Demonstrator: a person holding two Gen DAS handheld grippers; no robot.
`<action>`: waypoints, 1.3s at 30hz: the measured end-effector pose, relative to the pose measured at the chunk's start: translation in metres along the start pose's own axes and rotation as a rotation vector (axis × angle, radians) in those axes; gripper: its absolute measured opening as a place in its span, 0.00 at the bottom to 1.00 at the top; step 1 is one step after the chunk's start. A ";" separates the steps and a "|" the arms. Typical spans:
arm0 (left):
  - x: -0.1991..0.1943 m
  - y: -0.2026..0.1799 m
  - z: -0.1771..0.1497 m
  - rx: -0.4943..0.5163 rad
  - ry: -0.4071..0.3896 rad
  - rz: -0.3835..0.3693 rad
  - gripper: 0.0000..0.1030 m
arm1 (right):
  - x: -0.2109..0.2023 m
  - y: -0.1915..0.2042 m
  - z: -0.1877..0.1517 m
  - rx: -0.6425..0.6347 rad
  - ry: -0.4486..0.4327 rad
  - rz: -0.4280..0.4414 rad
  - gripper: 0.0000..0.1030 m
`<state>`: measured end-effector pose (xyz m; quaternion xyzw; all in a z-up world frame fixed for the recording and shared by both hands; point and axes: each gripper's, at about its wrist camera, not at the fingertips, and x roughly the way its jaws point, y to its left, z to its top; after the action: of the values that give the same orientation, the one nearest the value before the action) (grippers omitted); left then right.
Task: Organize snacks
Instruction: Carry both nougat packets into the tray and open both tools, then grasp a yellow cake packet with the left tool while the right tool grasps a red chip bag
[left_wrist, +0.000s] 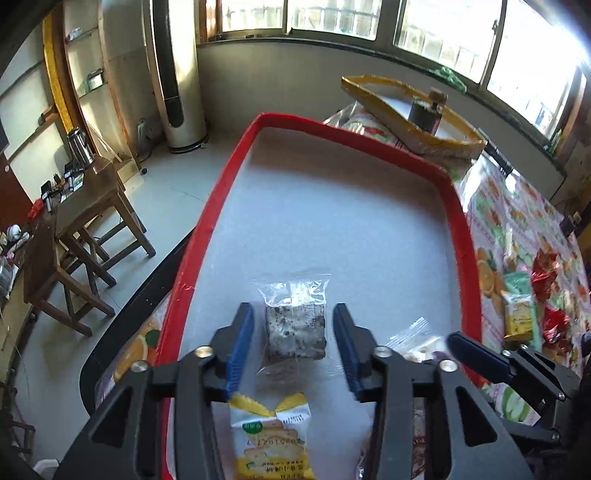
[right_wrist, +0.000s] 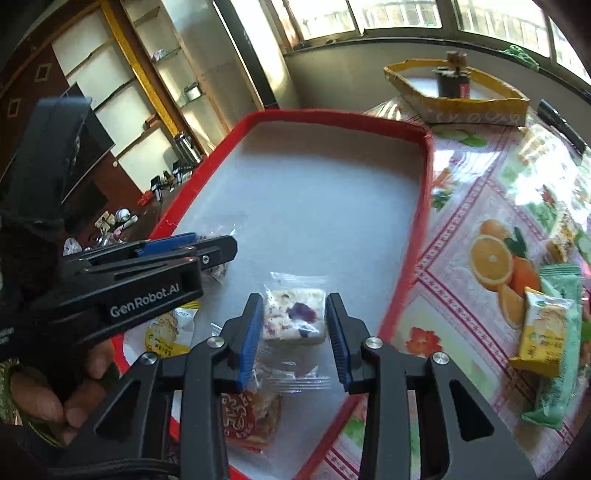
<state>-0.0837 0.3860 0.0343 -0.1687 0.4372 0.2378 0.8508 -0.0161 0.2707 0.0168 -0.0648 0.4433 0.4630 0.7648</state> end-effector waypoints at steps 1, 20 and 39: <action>-0.004 0.000 0.000 -0.007 -0.009 -0.007 0.52 | -0.006 -0.002 0.000 0.009 -0.014 0.000 0.39; -0.094 -0.093 -0.044 0.026 -0.290 -0.476 0.80 | -0.224 -0.077 -0.083 0.246 -0.604 -0.184 1.00; -0.074 -0.162 -0.093 0.249 -0.036 -0.411 0.80 | -0.280 -0.175 -0.180 0.511 -0.472 -0.355 1.00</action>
<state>-0.0933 0.1870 0.0561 -0.1434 0.4044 0.0069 0.9032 -0.0438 -0.1017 0.0610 0.1602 0.3382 0.2001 0.9055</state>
